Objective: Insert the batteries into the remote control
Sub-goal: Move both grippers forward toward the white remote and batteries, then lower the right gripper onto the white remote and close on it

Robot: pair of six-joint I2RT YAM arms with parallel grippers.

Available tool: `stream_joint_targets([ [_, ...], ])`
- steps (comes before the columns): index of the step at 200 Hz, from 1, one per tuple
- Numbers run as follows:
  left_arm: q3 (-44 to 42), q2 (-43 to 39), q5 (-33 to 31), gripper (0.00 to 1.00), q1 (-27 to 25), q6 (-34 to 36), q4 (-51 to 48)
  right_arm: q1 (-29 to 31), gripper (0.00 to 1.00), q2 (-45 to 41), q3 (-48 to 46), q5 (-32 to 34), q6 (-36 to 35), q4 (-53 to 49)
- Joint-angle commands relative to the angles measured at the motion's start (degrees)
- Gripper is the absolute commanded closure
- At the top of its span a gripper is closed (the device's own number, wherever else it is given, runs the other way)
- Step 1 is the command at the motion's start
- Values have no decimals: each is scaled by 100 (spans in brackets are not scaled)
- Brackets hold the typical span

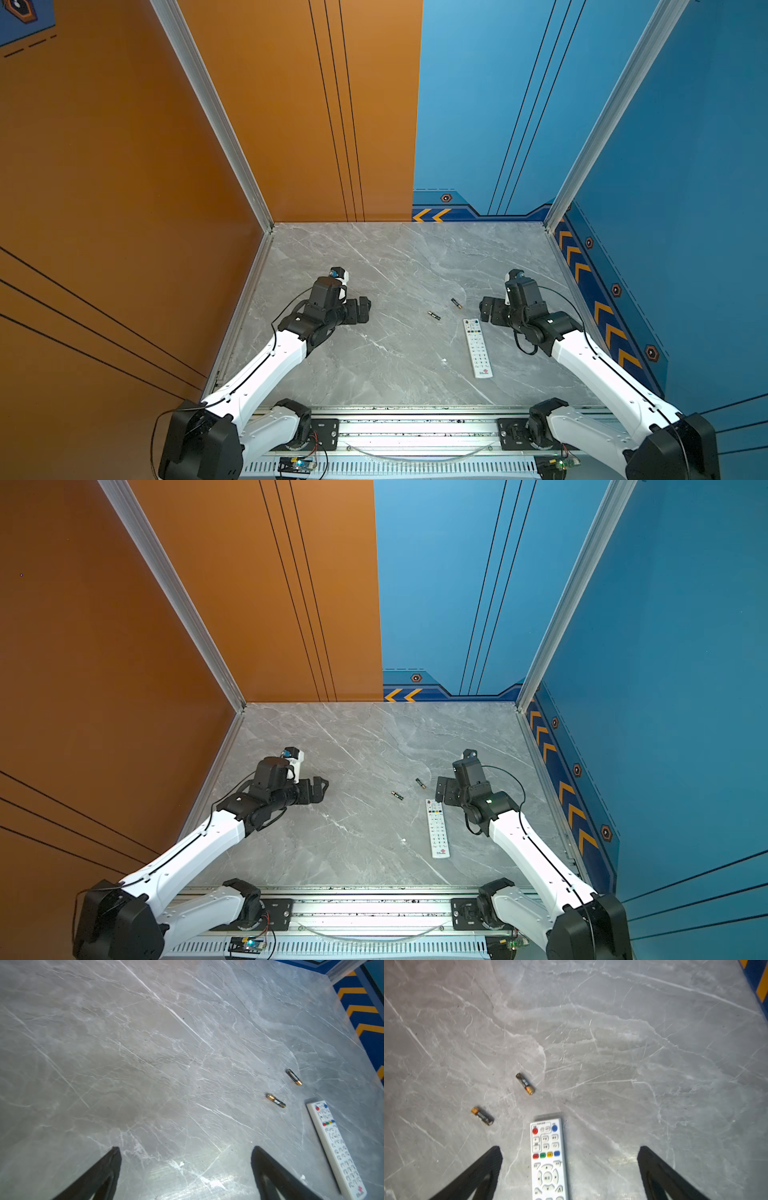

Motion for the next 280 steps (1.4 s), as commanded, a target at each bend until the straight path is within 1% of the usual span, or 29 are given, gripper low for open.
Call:
stream_joint_targets([
  [1,-16,-50,289,2,-235,-100,-50,330,0,-112,138,-33,206,-802],
  [24,-130,-154,332,2,-409,-168,155,612,0,-202,36,10,398,-981],
  [50,-210,-179,478,2,-522,-228,328,741,0,-292,-130,-39,588,-1011],
  [70,-220,-200,651,2,-646,-263,376,903,0,-301,-210,49,702,-1044],
  [81,-240,-216,739,2,-721,-282,373,993,0,-284,-259,103,761,-1060],
  [85,-242,-225,777,2,-743,-293,569,1027,0,-271,-277,108,778,-1060],
  [120,-414,-350,1094,2,-898,-401,846,1226,0,-146,-327,116,890,-1124],
  [161,-470,-467,1288,2,-1073,-375,900,1335,0,53,-350,-4,951,-1147],
  [202,-505,-569,1407,2,-1114,-383,1075,1426,0,199,-422,-16,1043,-1116],
  [280,-578,-596,1544,2,-1108,-438,1356,1563,3,301,-753,-78,1392,-953],
])
